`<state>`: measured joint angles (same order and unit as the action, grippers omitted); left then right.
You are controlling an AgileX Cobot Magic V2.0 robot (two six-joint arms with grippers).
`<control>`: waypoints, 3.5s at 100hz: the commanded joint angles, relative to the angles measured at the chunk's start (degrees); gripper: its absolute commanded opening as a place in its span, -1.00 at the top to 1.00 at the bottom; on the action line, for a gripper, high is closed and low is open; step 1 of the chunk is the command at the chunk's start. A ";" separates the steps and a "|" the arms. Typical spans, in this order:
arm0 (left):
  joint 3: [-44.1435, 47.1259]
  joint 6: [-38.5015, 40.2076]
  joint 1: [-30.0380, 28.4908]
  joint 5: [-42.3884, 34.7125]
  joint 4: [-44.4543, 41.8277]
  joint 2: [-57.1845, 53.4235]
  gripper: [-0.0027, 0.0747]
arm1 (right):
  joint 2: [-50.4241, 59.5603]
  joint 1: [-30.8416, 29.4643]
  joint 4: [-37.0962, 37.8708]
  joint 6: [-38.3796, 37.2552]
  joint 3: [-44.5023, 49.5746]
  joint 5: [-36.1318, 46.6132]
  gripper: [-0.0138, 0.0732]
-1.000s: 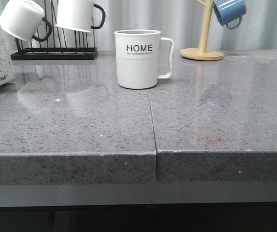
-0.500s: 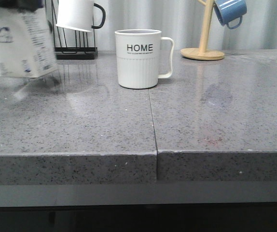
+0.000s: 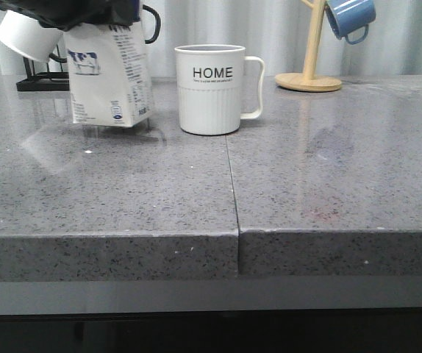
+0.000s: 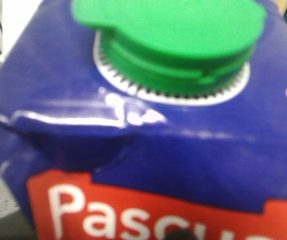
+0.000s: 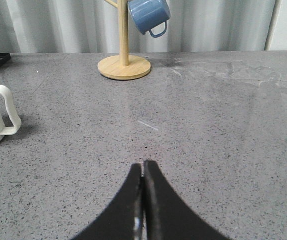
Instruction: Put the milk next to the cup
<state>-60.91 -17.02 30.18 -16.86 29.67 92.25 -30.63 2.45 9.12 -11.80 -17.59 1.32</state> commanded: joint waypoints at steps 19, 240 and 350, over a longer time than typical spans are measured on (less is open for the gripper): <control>-3.64 -8.21 4.54 -22.13 7.62 -2.31 0.99 | 0.02 -0.36 0.48 -0.07 -1.51 3.99 0.96; 15.68 -12.45 6.89 -18.94 12.41 -16.32 -0.80 | 0.02 -0.36 0.48 -0.07 -1.51 3.99 0.96; 36.33 23.83 -25.77 10.76 -31.76 -60.57 -0.80 | 0.02 -0.36 0.48 -0.07 -1.51 3.99 0.96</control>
<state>-25.67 6.19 4.53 -2.72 -2.04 35.13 -30.63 2.45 9.12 -11.80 -17.59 1.28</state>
